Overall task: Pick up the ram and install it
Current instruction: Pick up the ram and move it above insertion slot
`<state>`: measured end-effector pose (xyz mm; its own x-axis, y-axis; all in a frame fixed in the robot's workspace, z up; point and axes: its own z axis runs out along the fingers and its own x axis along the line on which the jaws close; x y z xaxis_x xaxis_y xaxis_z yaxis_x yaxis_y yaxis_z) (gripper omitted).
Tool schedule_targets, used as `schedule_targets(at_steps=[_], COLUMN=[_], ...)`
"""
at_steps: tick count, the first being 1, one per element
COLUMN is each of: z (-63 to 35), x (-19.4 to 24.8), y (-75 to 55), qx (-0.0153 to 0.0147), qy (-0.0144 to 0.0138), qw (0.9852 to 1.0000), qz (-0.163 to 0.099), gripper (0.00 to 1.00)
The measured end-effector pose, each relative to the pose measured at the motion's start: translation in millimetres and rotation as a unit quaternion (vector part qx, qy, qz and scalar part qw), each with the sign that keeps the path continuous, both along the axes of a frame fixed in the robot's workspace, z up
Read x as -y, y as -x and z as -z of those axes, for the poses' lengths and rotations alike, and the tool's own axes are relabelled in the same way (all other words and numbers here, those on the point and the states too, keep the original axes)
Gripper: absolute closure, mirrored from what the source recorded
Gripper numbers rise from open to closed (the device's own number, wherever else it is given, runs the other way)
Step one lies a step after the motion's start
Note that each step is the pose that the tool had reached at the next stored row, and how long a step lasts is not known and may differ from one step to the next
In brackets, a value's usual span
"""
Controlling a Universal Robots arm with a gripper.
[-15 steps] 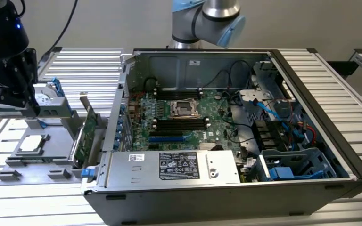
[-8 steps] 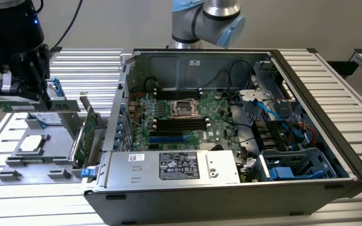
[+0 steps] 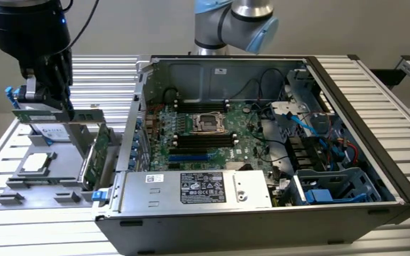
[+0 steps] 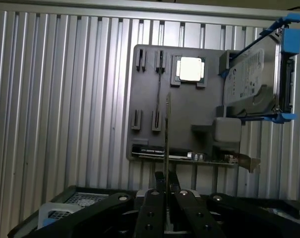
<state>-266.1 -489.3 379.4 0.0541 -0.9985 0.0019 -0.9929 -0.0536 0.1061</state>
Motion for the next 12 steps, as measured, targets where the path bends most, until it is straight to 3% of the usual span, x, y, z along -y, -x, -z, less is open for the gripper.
schedule_targets(at_steps=[12], z=[-4.8], x=[-8.5], y=[-39.2], qx=[0.0], qy=[0.0], qw=[1.0], qz=[0.0], gripper=[0.86])
